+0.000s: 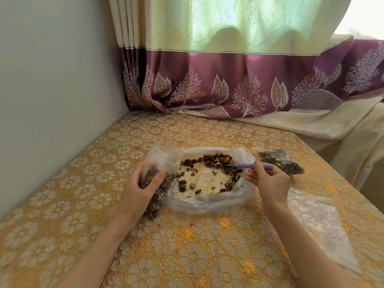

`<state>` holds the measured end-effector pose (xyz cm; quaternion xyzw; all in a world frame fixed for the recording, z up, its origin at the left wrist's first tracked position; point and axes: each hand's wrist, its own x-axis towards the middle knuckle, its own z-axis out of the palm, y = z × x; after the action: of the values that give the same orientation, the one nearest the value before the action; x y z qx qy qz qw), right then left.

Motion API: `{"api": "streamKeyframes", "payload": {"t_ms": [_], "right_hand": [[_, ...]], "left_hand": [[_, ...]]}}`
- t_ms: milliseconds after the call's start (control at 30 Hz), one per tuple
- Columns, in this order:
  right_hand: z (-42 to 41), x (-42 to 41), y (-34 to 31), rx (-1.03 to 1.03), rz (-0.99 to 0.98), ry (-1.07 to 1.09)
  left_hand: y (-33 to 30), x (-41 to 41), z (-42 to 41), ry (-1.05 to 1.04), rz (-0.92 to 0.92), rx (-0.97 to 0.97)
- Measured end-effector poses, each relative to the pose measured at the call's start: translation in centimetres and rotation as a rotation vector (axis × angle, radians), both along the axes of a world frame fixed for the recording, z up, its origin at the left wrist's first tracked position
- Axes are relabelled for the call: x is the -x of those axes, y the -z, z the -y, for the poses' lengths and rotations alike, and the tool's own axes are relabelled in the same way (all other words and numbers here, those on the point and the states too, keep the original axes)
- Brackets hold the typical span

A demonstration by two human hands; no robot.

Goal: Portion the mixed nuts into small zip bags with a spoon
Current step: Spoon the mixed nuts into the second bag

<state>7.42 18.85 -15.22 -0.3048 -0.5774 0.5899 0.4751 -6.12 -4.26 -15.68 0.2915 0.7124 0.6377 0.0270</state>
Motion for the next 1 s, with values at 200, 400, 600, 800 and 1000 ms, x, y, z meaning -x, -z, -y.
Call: {"api": "streamKeyframes", "payload": {"t_ms": [200,400,600,800,1000], "right_hand": [[0.2,-0.6,-0.1,0.056,-0.041,-0.015],[1.1,-1.1,-0.8,0.037,-0.07,-0.025],[2.7,-1.6,-2.8,-0.013,-0.15,-0.079],[5.1,-1.6,-5.0,-0.071,-0.249,-0.159],[7.6,-1.4,-5.4,-0.155,-0.267,-0.299]], "left_hand": [[-0.1,-0.1,-0.1,0.004,0.023,0.019],[0.2,0.1,0.0,-0.042,-0.078,0.188],[0.4,0.4,0.1,-0.017,-0.085,0.207],[0.5,0.6,0.0,-0.024,-0.097,0.242],[0.4,0.8,0.2,-0.005,-0.072,0.24]]}}
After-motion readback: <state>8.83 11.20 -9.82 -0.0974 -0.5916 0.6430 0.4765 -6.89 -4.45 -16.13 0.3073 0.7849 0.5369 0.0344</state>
